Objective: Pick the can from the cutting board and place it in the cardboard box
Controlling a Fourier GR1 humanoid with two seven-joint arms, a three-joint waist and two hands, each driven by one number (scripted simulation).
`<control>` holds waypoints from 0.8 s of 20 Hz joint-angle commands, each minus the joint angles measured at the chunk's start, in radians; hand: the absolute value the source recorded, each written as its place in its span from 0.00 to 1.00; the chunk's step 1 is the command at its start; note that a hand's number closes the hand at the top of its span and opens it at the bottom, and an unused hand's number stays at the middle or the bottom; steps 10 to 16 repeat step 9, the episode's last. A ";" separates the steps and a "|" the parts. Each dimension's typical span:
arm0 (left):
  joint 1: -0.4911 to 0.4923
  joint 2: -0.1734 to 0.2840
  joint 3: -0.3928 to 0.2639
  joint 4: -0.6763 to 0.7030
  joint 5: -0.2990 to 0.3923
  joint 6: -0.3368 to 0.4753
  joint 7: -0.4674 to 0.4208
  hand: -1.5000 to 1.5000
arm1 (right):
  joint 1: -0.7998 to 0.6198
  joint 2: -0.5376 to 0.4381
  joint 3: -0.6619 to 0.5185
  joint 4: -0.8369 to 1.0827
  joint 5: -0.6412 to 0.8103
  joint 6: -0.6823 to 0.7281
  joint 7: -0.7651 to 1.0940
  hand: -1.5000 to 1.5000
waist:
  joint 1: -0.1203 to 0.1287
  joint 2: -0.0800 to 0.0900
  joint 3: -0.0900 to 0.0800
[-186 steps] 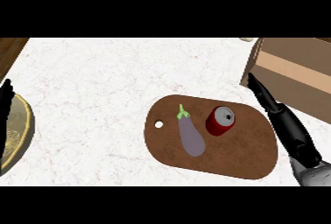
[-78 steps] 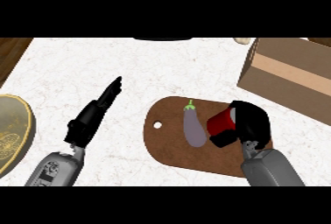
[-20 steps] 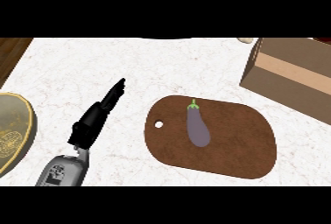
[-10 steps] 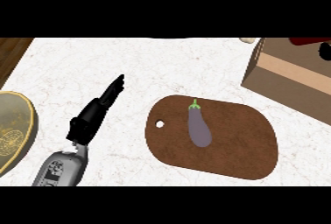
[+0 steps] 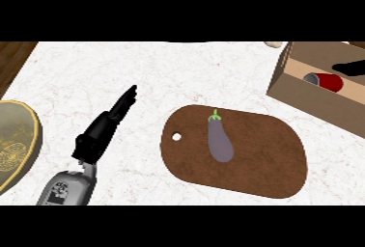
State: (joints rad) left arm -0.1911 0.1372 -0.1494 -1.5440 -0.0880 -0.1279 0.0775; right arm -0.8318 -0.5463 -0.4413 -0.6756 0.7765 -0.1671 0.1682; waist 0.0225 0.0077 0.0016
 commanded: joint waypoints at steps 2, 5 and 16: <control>-0.007 -0.013 0.003 0.004 -0.001 0.007 0.020 0.50 | -0.008 0.043 -0.120 -0.023 -0.131 -0.150 -0.136 0.00 | -0.008 -0.002 0.001; 0.002 0.003 0.009 -0.001 0.005 -0.009 0.012 0.50 | 0.015 0.035 -0.228 -0.052 -0.259 -0.162 -0.225 0.00 | -0.020 -0.005 0.001; 0.029 -0.009 -0.002 -0.062 0.000 0.004 0.049 0.50 | 0.043 -0.030 -0.335 -0.055 -0.402 -0.068 -0.284 0.00 | -0.019 -0.008 0.000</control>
